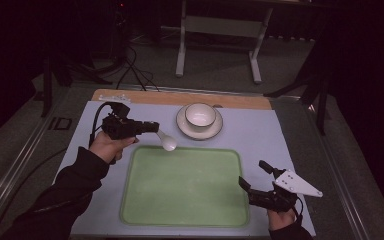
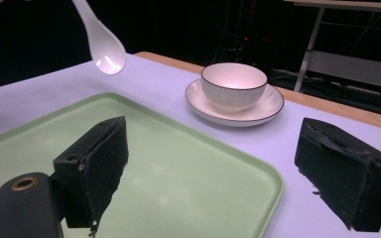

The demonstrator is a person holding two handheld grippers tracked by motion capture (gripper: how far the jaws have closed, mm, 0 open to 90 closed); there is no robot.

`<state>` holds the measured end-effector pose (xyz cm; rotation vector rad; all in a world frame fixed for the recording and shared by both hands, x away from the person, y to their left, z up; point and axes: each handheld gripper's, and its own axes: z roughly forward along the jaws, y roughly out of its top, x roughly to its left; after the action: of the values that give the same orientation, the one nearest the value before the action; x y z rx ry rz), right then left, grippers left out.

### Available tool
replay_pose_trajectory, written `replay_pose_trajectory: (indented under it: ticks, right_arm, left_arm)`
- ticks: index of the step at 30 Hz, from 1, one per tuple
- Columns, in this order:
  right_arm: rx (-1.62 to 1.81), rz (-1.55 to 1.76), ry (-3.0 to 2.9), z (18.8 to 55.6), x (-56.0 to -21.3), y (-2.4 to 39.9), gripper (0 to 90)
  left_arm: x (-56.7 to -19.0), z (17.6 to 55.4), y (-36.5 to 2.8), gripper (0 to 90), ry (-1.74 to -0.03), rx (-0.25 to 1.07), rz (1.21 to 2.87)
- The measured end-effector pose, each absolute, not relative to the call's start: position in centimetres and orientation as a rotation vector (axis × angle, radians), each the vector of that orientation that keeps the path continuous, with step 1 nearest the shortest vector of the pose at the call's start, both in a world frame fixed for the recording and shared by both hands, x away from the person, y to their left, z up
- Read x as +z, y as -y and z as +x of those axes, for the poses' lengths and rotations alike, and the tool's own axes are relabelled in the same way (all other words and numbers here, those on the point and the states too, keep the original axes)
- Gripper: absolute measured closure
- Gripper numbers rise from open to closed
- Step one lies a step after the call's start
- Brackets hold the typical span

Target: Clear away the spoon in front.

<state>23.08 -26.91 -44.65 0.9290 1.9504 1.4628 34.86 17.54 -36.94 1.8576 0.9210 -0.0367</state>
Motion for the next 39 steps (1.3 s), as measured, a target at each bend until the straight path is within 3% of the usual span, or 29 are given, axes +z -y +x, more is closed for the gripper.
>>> replay_pose_trajectory:
  ticks: [12,39]
  right_arm:
    - [1.463,0.931,-1.952,23.1,-44.7,26.8,13.1]
    - [1.464,0.931,-1.966,23.4,-44.8,26.7,13.3]
  left_arm:
    - [-36.8,32.7,-18.4,85.3,-0.859,-0.042,1.954]
    - [-39.8,30.8,-16.7,85.2,-0.724,-0.316,2.366]
